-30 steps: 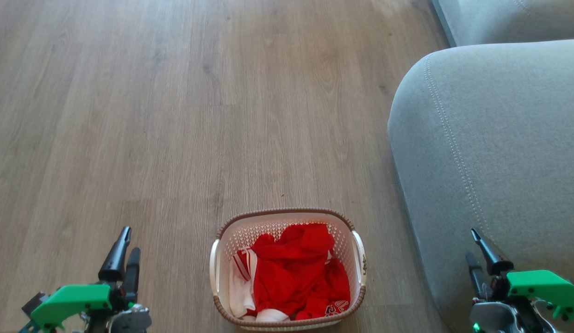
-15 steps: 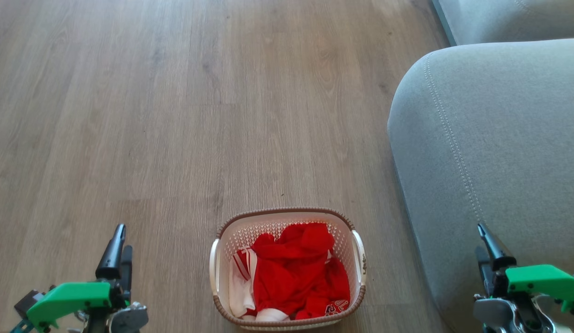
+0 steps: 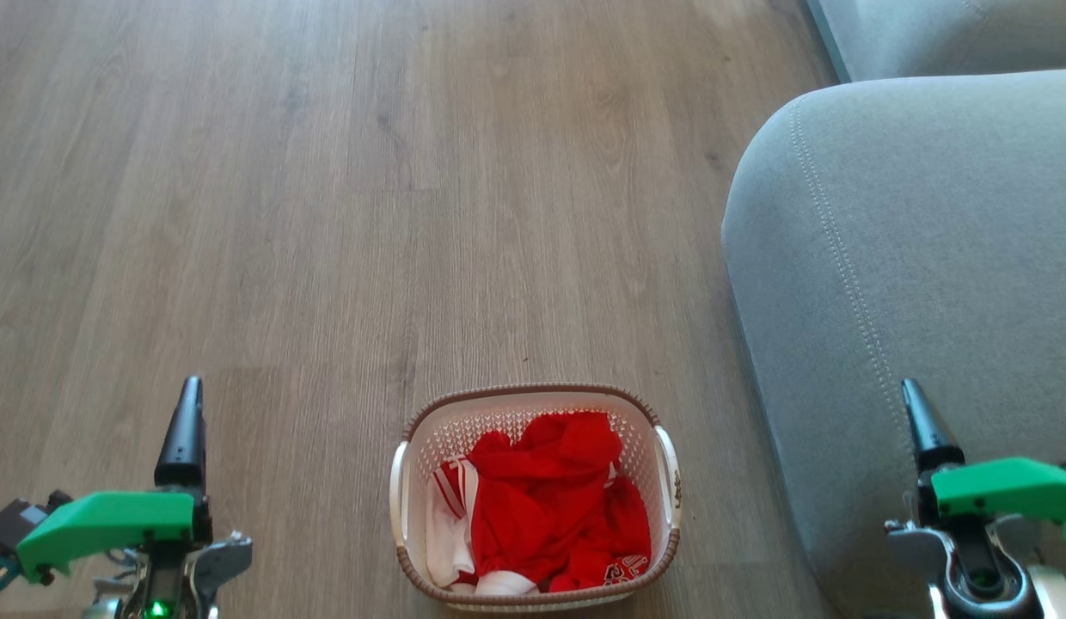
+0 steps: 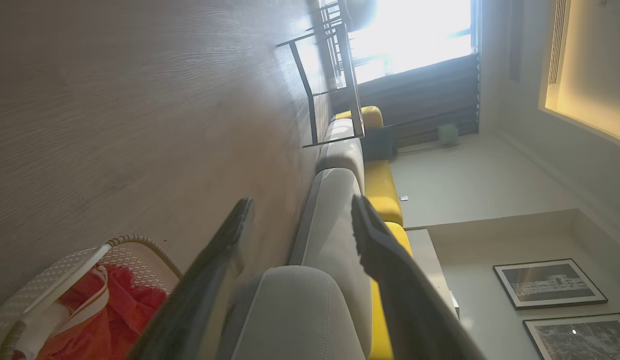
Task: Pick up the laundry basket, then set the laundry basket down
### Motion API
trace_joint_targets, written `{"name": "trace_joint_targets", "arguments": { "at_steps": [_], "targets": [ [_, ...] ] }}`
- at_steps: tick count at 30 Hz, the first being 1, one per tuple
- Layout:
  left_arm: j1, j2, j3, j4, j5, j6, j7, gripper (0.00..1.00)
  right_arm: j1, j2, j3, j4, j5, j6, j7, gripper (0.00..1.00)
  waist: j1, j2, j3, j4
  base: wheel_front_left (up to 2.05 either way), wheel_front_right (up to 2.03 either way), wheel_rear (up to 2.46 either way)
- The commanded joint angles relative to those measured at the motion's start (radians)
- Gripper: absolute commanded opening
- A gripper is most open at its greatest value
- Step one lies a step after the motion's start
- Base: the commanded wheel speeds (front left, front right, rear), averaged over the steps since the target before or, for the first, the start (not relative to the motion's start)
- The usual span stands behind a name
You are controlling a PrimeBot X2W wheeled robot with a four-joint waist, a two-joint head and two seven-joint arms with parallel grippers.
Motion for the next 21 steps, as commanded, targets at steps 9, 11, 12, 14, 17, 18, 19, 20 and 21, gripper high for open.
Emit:
{"name": "trace_joint_targets", "arguments": {
  "at_steps": [9,11,12,14,17,18,19,20,21],
  "targets": [
    [-0.059,0.009,-0.011,-0.128,0.161,0.065,-0.035,1.00,-0.080,-0.009,0.023,-0.100,-0.193,0.002,-0.035,1.00,0.0000,0.0000,0.003,0.004,0.00,0.00,0.00],
    [-0.061,0.009,-0.022,-0.148,0.198,0.082,-0.041,1.00,-0.084,-0.009,0.025,-0.115,-0.236,0.002,-0.041,1.00,0.0000,0.0000,0.003,0.005,0.00,0.00,0.00],
    [-0.062,0.009,-0.027,-0.158,0.217,0.091,-0.044,1.00,-0.086,-0.009,0.027,-0.122,-0.255,0.002,-0.044,1.00,0.0000,0.0000,0.004,0.006,0.00,0.00,0.00],
    [-0.064,0.009,-0.038,-0.176,0.256,0.112,-0.050,1.00,-0.091,-0.009,0.030,-0.135,-0.297,0.002,-0.049,1.00,0.0000,0.0000,0.004,0.007,0.00,0.00,0.00],
    [-0.067,0.009,-0.055,-0.200,0.313,0.142,-0.059,1.00,-0.097,-0.010,0.038,-0.153,-0.357,0.003,-0.058,1.00,0.0000,0.0000,0.006,0.010,0.00,0.00,0.00],
    [-0.068,0.009,-0.062,-0.207,0.334,0.150,-0.062,1.00,-0.099,-0.010,0.043,-0.159,-0.379,0.003,-0.061,1.00,0.0000,0.0000,0.006,0.010,0.00,0.00,0.00],
    [-0.069,0.009,-0.069,-0.214,0.356,0.159,-0.065,1.00,-0.101,-0.010,0.049,-0.164,-0.401,0.003,-0.064,1.00,0.0000,0.0000,0.006,0.011,0.00,0.00,0.00],
    [-0.070,0.009,-0.077,-0.220,0.376,0.167,-0.068,1.00,-0.102,-0.010,0.055,-0.169,-0.422,0.003,-0.067,1.00,0.0000,0.0000,0.007,0.012,0.00,0.00,0.00],
    [-0.071,0.009,-0.086,-0.226,0.397,0.174,-0.071,1.00,-0.104,-0.010,0.060,-0.173,-0.443,0.003,-0.070,1.00,0.0000,0.0000,0.007,0.012,0.00,0.00,0.00]
  ]
}}
